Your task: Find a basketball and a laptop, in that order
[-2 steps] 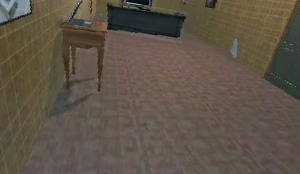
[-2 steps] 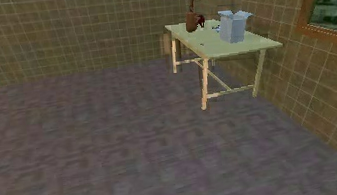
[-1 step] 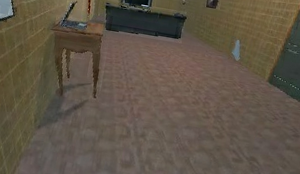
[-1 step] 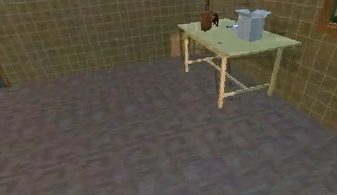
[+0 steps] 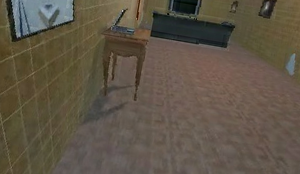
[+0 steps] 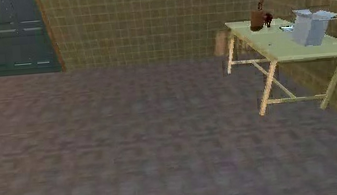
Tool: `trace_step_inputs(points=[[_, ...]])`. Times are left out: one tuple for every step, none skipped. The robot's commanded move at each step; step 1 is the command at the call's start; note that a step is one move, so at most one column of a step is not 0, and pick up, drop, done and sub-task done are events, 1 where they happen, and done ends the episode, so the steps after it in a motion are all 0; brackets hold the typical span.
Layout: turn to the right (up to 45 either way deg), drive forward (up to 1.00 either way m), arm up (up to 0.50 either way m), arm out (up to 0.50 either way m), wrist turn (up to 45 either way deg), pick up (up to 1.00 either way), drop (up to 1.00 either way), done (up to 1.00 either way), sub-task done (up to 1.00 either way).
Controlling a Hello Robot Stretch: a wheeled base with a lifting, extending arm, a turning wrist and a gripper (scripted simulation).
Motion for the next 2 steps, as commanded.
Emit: trace_step_inputs(points=[[0.0,1.0,0.0,0.0,0.0,0.0,0.0,0.0,0.0],[-3.0,0.0,0.0,0.0,0.0,0.0,0.0,0.0,0.0]])
